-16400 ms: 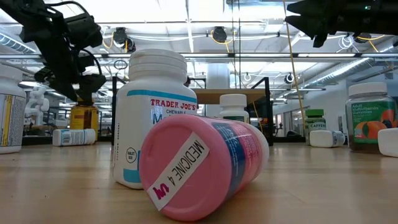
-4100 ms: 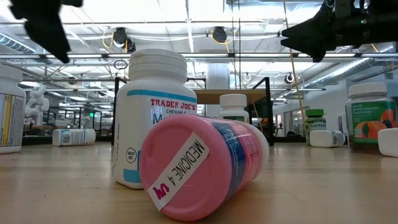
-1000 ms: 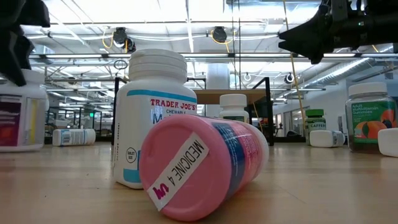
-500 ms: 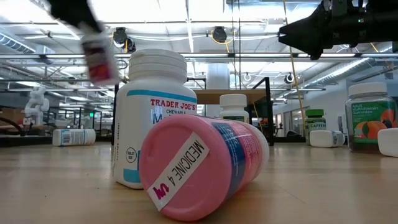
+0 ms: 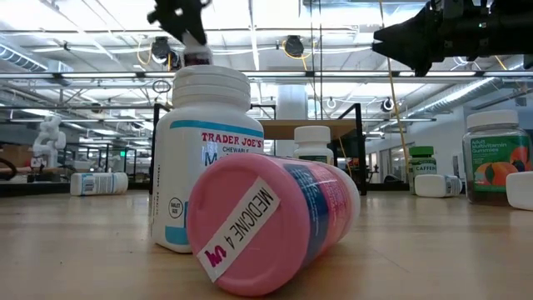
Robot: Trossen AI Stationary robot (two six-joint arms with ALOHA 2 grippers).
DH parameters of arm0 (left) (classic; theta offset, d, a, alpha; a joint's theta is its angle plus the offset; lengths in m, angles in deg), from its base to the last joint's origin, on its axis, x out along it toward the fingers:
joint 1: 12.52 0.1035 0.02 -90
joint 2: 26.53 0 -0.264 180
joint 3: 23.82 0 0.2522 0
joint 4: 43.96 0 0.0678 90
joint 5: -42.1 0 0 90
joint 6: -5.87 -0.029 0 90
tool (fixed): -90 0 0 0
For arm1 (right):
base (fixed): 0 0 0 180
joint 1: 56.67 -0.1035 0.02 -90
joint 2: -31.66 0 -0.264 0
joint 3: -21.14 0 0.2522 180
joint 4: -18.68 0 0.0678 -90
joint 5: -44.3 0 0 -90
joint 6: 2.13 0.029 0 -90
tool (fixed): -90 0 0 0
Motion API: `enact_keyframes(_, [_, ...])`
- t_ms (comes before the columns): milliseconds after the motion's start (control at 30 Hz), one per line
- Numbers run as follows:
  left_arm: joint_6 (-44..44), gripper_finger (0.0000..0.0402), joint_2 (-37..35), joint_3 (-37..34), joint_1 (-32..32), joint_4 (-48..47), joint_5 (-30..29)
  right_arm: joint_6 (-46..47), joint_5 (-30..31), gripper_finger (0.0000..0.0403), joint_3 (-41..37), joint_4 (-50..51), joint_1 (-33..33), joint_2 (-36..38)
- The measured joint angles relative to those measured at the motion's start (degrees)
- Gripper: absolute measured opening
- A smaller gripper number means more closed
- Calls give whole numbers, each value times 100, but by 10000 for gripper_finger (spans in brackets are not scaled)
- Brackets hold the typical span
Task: Pick and place medicine bottles onto shelf by color
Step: Put the white purple medicine bottle on the shelf
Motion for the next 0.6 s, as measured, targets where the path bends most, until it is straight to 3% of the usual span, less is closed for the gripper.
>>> enact_keyframes(200, [-139,250,558,232,826,7,968,15,2,176,0,58,0,0])
enact_keyframes(433, [-133,250,823,161,1312,-50,1170,82,4,176,0,202,-2,0])
enact_keyframes(600, [-133,251,940,157,1475,-27,1624,175,7,176,0,261,-2,0])
